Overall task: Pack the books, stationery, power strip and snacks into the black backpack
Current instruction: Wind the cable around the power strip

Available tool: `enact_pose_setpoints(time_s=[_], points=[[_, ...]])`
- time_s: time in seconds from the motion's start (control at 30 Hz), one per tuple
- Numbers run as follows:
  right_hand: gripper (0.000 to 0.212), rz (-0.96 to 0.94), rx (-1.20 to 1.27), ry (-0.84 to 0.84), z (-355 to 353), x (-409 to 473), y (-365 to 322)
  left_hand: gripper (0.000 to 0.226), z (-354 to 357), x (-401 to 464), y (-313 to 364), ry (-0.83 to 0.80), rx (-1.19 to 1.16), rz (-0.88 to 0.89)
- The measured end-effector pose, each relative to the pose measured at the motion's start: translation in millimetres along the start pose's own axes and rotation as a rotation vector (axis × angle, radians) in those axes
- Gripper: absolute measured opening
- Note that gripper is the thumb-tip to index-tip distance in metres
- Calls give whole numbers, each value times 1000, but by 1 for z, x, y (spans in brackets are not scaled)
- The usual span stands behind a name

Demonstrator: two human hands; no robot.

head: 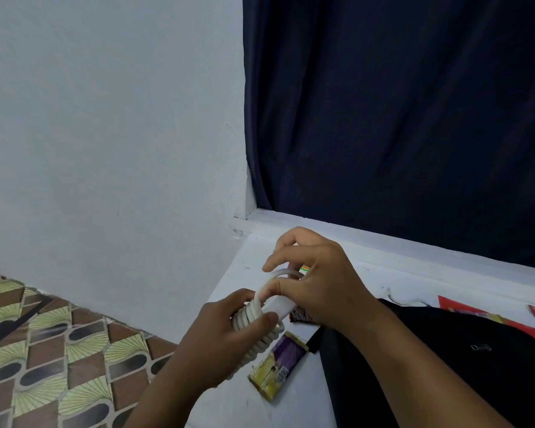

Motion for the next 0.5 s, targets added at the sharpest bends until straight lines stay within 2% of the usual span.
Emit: enact_pose_setpoints(time_s=[0.1, 0.17, 0.23, 0.27, 0.37, 0.4, 0.5], points=[[18, 38, 10, 88, 2, -13, 11, 52, -3, 2, -8, -88, -7, -51], [10, 30, -29, 164, 2, -21, 20, 50, -6, 1, -10, -99, -72, -56], [9, 172, 86, 169, 0, -26, 42, 47, -8, -1, -9, -97, -162, -46], [17, 256, 150, 114, 2, -29, 55, 46, -8, -1, -8, -104, -195, -39], [65, 354, 182, -94, 13, -43, 78, 48, -6, 0, -4, -115, -249, -28], [67, 339, 171, -89, 16, -46, 80, 49, -6, 0, -3, -98, -272, -34], [46, 347, 189, -40, 17, -52, 78, 57, -4, 0, -3, -88, -308, -54]])
Point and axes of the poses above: each hand's wrist, its own x-axis towards the middle knuckle, its own z-axis out of the palm, y = z × x, the point moved 5 cm from there along x, towards the middle knuckle, and after that the axes turned 7 degrees about -x, right-handed, at the moved point
